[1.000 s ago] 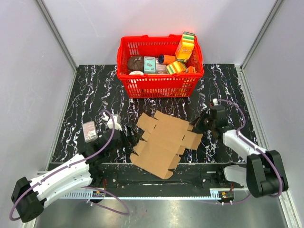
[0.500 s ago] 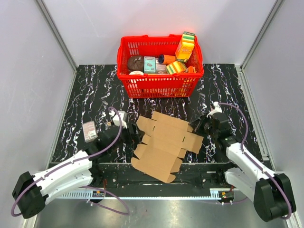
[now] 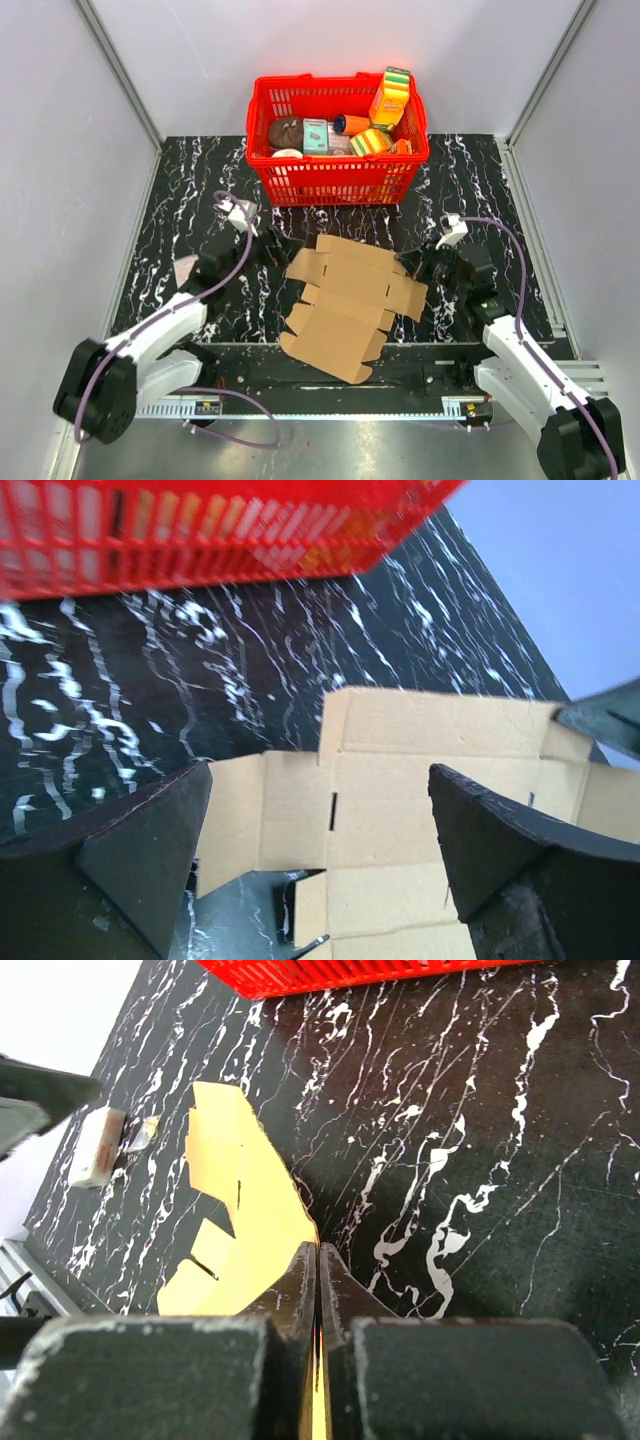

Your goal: Fold the paper box

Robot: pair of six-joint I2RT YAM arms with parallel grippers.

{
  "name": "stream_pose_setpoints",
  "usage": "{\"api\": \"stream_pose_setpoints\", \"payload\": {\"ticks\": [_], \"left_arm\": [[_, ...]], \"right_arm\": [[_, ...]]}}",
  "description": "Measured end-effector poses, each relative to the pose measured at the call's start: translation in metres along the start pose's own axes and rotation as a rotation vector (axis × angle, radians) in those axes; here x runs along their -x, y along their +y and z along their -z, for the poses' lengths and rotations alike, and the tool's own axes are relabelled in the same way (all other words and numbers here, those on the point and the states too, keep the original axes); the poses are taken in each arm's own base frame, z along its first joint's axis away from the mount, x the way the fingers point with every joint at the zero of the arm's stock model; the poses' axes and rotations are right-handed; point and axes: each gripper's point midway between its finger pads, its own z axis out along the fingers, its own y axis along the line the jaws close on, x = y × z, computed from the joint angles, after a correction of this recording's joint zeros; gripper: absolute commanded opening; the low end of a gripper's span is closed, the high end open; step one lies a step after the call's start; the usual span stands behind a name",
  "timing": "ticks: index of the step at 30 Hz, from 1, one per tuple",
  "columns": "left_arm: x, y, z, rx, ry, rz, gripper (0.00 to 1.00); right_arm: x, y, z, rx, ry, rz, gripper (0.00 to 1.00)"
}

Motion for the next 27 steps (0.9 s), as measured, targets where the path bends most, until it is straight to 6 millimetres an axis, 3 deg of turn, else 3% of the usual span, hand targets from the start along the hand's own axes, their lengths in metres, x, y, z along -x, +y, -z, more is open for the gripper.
{"api": "stream_pose_setpoints", "payload": {"ticks": [6, 13, 18, 27], "left_arm": [[-0.035, -0.015, -0.024, -0.179, 0.17, 0.057, 0.85], [-0.033, -0.034, -0.033, -0.305, 0.189, 0.05, 0.78], [-0.036, -0.031, -0.039, -0.3, 0.206, 0.042, 0.75], [-0.062, -0.013, -0.048, -0.258, 0.274, 0.056, 0.63]], "right_arm": [[0.0, 0.006, 0.0, 0.035, 0.006, 0.018, 0.01], [-0.002, 0.01, 0.001, 0.06, 0.014, 0.024, 0.01], [0.001, 0.017, 0.002, 0.096, 0.006, 0.033, 0.0], [0.001, 0.022, 0.004, 0.13, -0.006, 0.042, 0.0]]}}
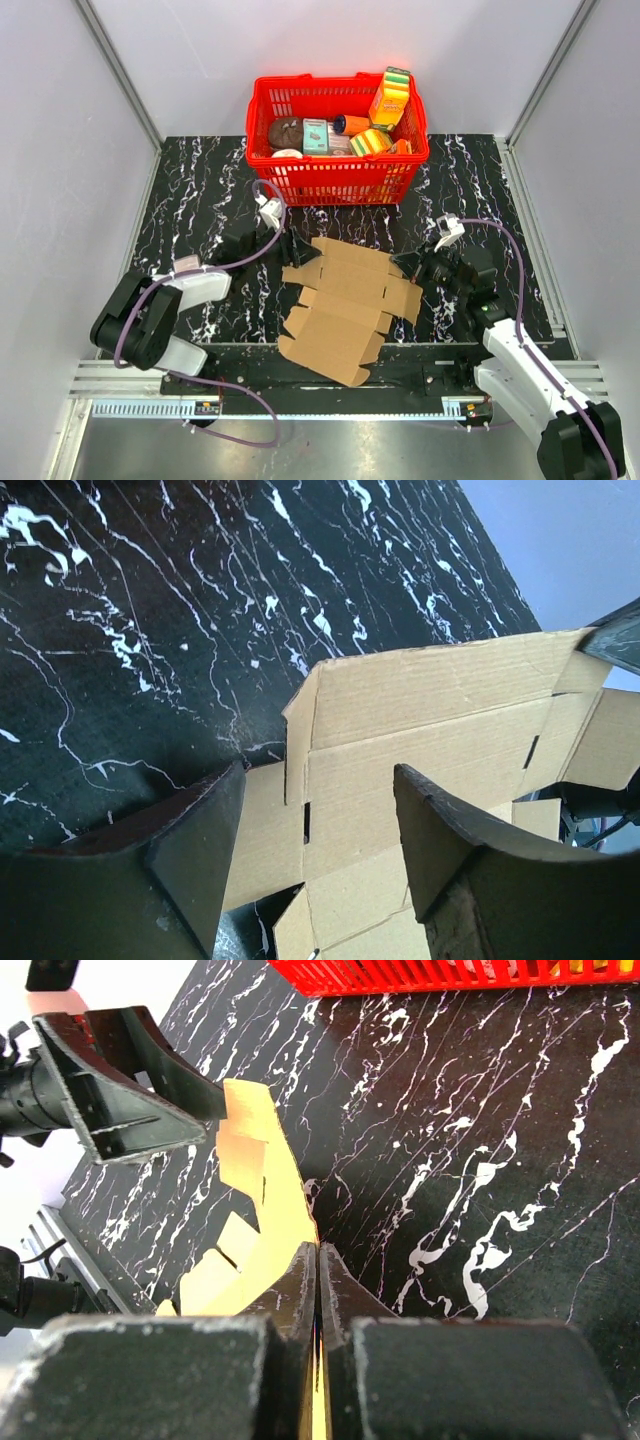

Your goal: Fold the paper box

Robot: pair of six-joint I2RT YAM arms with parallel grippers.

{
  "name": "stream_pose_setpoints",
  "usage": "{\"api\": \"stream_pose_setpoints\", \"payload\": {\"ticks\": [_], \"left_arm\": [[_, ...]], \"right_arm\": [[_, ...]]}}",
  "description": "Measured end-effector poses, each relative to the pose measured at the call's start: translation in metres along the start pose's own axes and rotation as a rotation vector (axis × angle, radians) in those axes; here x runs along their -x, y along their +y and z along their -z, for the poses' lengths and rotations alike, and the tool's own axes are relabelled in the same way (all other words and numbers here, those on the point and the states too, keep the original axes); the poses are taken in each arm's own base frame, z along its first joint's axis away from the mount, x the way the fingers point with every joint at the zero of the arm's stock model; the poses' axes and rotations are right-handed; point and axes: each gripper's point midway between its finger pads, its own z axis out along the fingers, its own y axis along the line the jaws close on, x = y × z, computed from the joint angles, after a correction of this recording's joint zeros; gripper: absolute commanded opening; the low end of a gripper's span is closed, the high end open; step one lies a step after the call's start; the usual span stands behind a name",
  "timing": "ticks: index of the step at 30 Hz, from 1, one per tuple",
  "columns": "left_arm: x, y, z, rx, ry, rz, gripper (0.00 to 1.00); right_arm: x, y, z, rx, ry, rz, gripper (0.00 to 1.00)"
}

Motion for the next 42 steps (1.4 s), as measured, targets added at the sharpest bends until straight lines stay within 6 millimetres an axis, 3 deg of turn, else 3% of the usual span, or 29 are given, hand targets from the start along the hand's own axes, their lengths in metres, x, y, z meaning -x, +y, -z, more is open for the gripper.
{"api": "stream_pose_setpoints", "payload": {"ticks": [4, 8, 15, 21, 28, 42], "left_arm": [[-0.007, 0.005, -0.004, 0.002, 0.017, 0.017, 0.57], [-0.004, 0.007, -0.01, -0.005, 0.013, 0.021, 0.41], [0.009, 0.003, -0.016, -0.025, -0.008, 0.002, 0.41], [0.009, 0.006, -0.021, -0.024, 0.002, -0.001, 0.39], [0.009, 0.007, -0.025, -0.031, 0.014, -0.006, 0.27], [0.008, 0.006, -0.025, -0.041, 0.02, -0.02, 0.14]], "right_arm": [[0.0, 0.002, 0.0, 0.01, 0.002, 0.001, 0.0], [-0.001, 0.003, 0.0, 0.015, 0.007, -0.004, 0.0], [-0.003, 0.002, -0.001, 0.019, 0.006, -0.013, 0.0], [-0.006, 0.004, -0.001, 0.03, 0.021, -0.021, 0.0], [-0.005, 0.006, -0.001, 0.038, 0.019, -0.026, 0.0], [-0.007, 0.01, 0.0, 0.06, 0.03, -0.038, 0.01]]}}
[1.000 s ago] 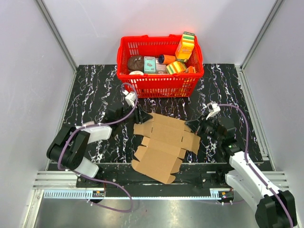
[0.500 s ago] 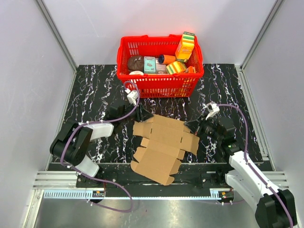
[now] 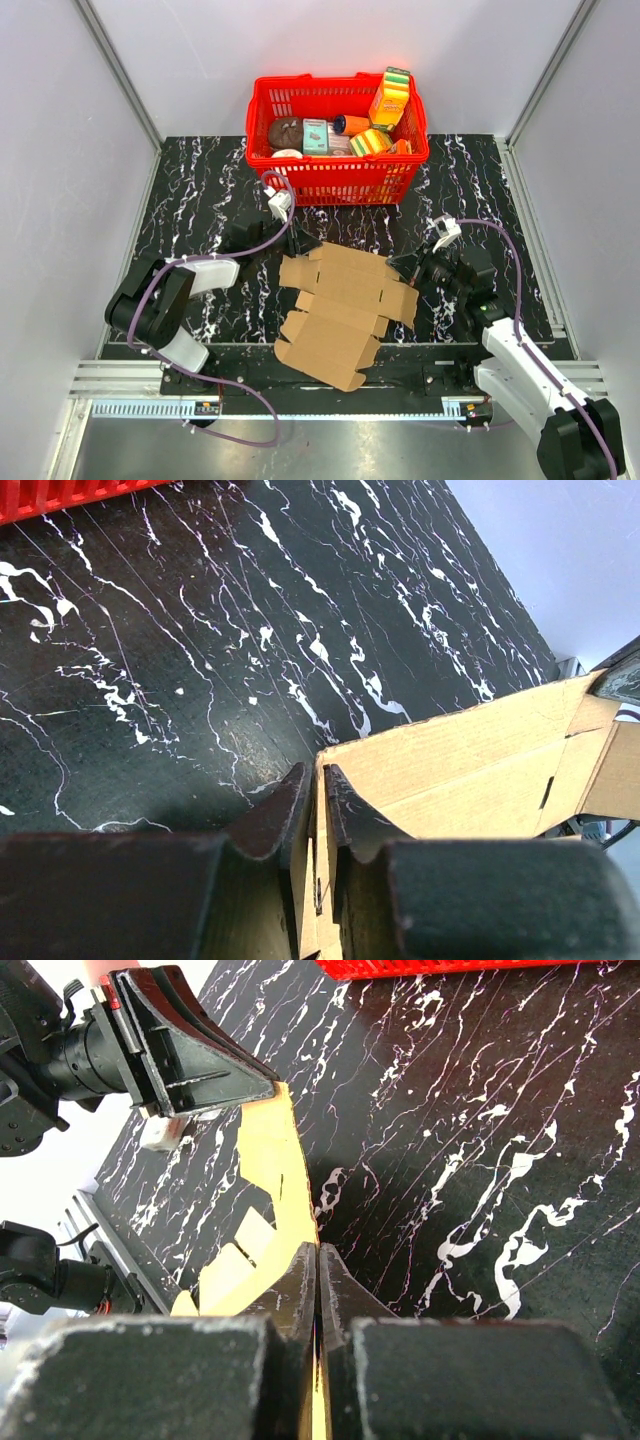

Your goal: Fold the paper box

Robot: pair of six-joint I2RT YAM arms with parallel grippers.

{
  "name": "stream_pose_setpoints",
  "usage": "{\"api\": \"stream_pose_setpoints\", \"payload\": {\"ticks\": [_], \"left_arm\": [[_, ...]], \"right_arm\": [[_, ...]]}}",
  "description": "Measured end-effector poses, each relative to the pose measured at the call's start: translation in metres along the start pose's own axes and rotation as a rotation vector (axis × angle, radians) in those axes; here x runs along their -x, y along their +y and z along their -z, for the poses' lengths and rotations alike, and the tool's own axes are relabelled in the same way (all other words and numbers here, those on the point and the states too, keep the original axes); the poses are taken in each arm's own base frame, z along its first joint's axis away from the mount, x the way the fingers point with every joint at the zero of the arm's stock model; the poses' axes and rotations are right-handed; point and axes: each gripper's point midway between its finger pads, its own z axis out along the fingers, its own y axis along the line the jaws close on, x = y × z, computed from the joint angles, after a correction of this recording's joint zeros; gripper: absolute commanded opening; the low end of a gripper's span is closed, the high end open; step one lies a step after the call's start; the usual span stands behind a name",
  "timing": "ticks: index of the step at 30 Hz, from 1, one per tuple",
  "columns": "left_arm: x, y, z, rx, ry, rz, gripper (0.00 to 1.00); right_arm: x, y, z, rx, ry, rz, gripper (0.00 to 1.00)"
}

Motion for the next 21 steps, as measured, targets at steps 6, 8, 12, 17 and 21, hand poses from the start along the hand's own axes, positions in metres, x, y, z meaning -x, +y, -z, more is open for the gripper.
{"api": "stream_pose_setpoints", "payload": {"ticks": [6, 8, 12, 17, 21], "left_arm": [[-0.002, -0.002, 0.0, -0.009, 0.007, -0.004, 0.0], [-0.003, -0.004, -0.001, -0.015, 0.011, -0.008, 0.0], [-0.008, -0.011, -0.002, -0.019, 0.026, -0.035, 0.0], [-0.007, -0.034, 0.006, -0.013, 0.024, -0.151, 0.0], [0.004, -0.053, 0.022, -0.008, -0.036, -0.262, 0.0]], "right_arm": [[0.0, 0.0, 0.0, 0.0, 0.0, -0.006, 0.23], [0.0, 0.001, 0.0, 0.001, 0.0, -0.011, 0.39], [-0.002, -0.001, 0.0, -0.007, 0.01, -0.008, 0.48], [0.006, -0.007, 0.001, -0.083, 0.059, 0.005, 0.53], [0.034, 0.0, -0.007, -0.104, 0.082, 0.043, 0.59]]}}
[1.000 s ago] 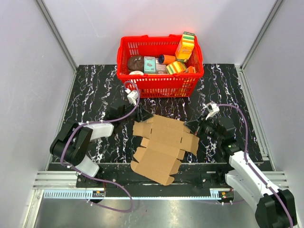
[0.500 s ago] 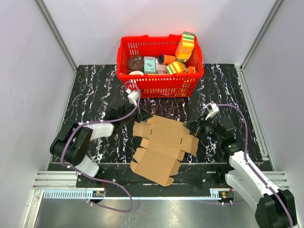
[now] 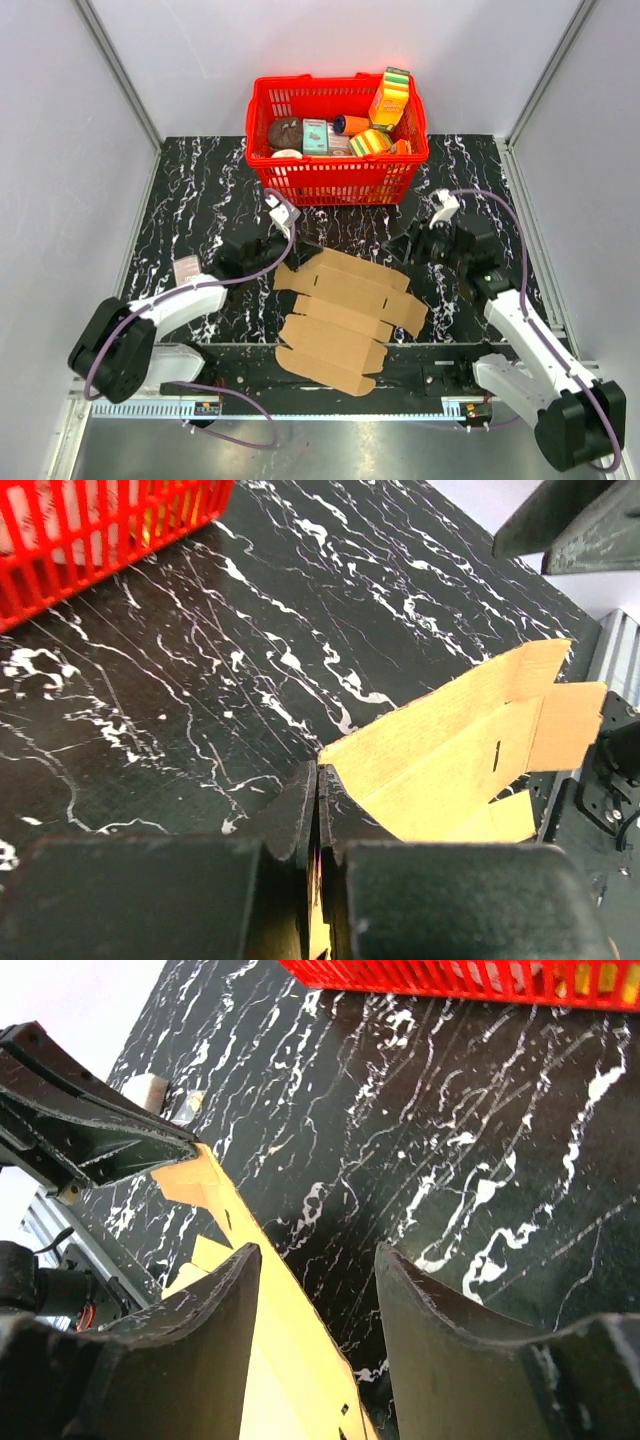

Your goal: Fold the paper box

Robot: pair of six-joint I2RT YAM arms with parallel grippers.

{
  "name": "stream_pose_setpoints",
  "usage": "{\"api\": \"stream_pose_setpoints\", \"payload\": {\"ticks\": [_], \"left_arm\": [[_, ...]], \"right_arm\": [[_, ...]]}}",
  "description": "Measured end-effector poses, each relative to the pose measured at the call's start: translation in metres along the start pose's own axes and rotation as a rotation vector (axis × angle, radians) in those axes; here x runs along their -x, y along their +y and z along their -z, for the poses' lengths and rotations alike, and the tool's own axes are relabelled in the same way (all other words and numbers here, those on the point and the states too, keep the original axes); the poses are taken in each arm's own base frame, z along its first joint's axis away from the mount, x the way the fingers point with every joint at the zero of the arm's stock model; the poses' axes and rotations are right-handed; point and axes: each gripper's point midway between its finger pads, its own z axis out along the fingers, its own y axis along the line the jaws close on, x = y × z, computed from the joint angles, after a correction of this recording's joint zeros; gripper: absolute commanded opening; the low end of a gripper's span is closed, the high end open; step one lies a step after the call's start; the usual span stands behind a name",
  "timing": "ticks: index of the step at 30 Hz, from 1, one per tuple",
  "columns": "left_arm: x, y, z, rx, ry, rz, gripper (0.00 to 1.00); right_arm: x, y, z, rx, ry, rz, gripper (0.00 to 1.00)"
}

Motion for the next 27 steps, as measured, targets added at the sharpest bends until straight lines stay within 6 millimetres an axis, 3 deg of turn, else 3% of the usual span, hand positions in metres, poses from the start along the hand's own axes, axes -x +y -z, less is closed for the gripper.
{"api": "stream_pose_setpoints", "payload": {"ticks": [7, 13, 19, 21, 27], "left_arm": [[0.002, 0.0, 0.029, 0.059, -0.055, -0.107, 0.0], [-0.001, 0.002, 0.034, 0.072, -0.043, -0.149, 0.0], [-0.003, -0.002, 0.034, 0.045, -0.031, -0.161, 0.0], [-0.002, -0.005, 0.034, 0.03, -0.028, -0.165, 0.0], [0.004, -0.018, 0.036, -0.031, -0.037, -0.179, 0.0]], "right_arm": [[0.018, 0.024, -0.008, 0.101, 0.109, 0.063, 0.62], [0.02, 0.05, 0.0, 0.195, 0.179, 0.14, 0.63], [-0.012, 0.074, -0.013, 0.271, 0.33, 0.214, 0.62], [-0.027, 0.072, -0.018, 0.266, 0.383, 0.23, 0.62], [-0.046, 0.058, -0.028, 0.234, 0.454, 0.262, 0.62]]}}
